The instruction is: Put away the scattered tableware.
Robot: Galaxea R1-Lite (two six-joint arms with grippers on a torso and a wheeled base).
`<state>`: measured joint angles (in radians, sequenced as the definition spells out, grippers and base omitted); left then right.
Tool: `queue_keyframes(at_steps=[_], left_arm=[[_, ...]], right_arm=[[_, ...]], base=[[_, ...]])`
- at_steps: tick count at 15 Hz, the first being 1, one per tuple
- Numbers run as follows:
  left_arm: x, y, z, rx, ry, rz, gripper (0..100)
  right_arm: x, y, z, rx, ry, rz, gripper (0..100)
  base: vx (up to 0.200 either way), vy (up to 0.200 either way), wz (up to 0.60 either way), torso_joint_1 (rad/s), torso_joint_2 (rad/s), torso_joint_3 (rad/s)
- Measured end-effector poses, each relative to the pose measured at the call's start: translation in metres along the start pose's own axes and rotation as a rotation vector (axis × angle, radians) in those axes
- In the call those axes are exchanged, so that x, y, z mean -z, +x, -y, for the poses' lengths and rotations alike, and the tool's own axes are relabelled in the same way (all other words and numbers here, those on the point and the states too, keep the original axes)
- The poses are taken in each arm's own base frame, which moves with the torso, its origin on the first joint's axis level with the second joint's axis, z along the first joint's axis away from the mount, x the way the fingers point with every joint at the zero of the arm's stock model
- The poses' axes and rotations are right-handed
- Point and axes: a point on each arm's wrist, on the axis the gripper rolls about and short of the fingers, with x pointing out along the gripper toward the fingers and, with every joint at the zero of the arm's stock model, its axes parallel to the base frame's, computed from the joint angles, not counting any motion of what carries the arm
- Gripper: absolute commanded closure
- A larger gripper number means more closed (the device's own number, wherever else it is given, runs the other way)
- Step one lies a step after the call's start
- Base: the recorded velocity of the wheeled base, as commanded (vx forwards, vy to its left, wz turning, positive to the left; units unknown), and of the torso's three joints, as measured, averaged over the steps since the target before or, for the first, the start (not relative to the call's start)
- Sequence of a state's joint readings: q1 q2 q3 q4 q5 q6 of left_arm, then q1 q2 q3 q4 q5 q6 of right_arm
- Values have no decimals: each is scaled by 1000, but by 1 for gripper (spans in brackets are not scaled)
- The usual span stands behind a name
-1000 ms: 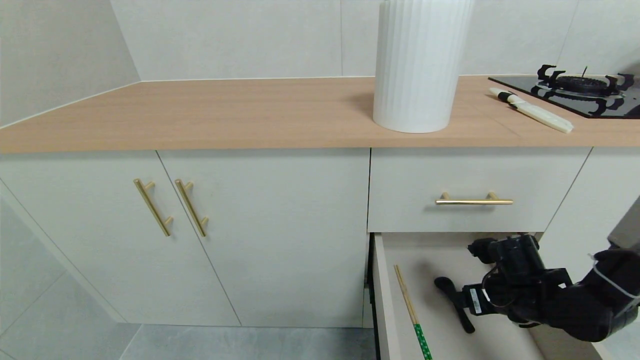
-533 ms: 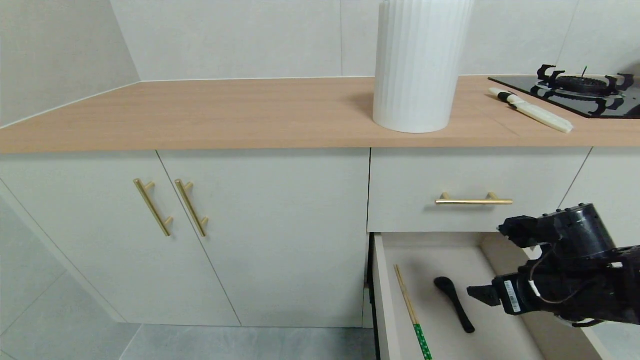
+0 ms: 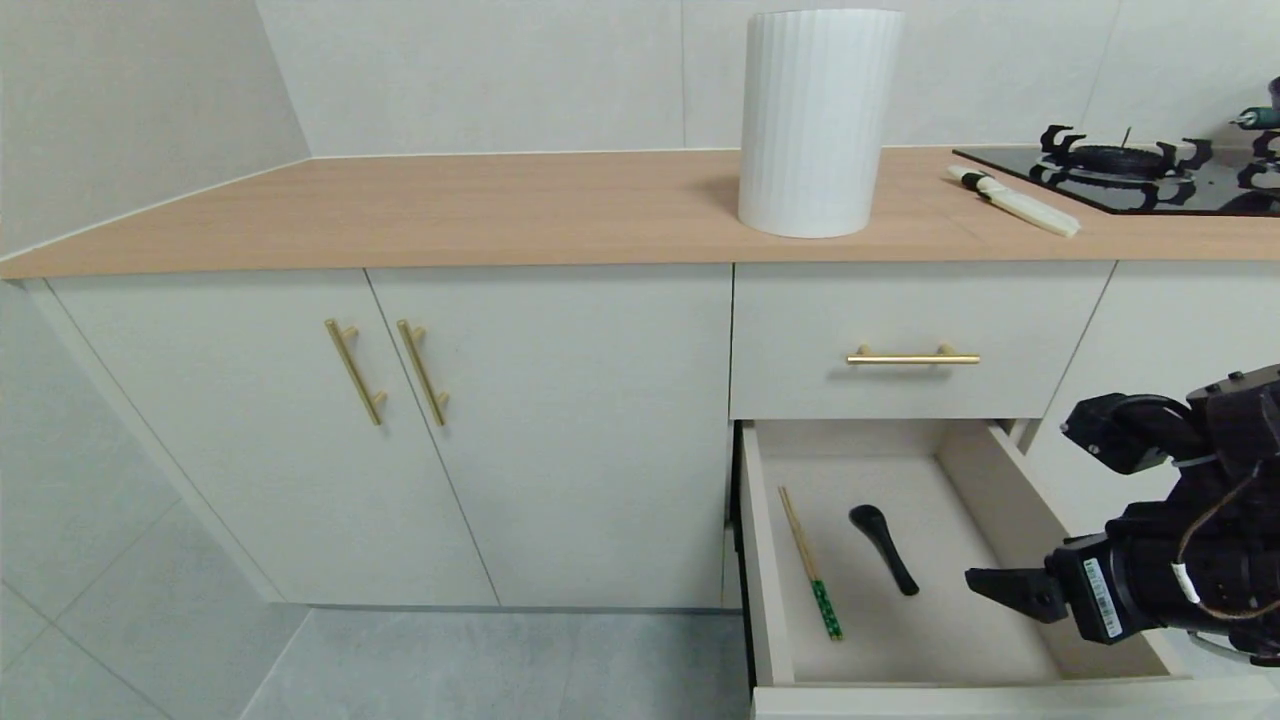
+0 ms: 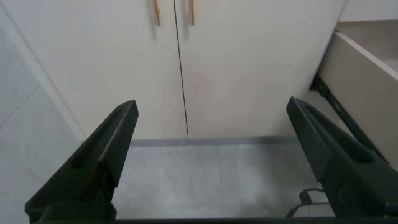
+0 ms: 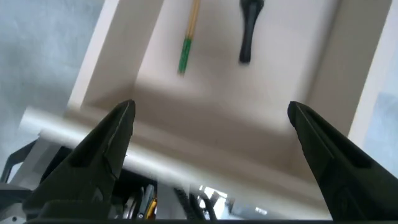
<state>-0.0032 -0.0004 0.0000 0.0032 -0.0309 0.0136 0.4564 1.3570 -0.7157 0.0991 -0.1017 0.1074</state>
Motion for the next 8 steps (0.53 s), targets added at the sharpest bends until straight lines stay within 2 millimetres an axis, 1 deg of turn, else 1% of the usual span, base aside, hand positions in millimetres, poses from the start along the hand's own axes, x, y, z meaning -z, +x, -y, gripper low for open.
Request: queue_keyframes(at_steps=[1,5,6,8], left_arm=[[0,0,0,0,0,0,0],[0,0,0,0,0,0,0],[0,0,0,0,0,0,0],[0,0,0,0,0,0,0]], right_arm=[[0,-2,0,-2,-2,-3,0],[15,-10,-7,-98,-56,-208,0],[21,-13,-9,-134,-85,-283,0],[24,-13,-13,-189,-143,-354,0]], base=[[0,0,0,0,0,0],[0,0,0,0,0,0],[0,0,0,0,0,0],[0,0,0,0,0,0]])
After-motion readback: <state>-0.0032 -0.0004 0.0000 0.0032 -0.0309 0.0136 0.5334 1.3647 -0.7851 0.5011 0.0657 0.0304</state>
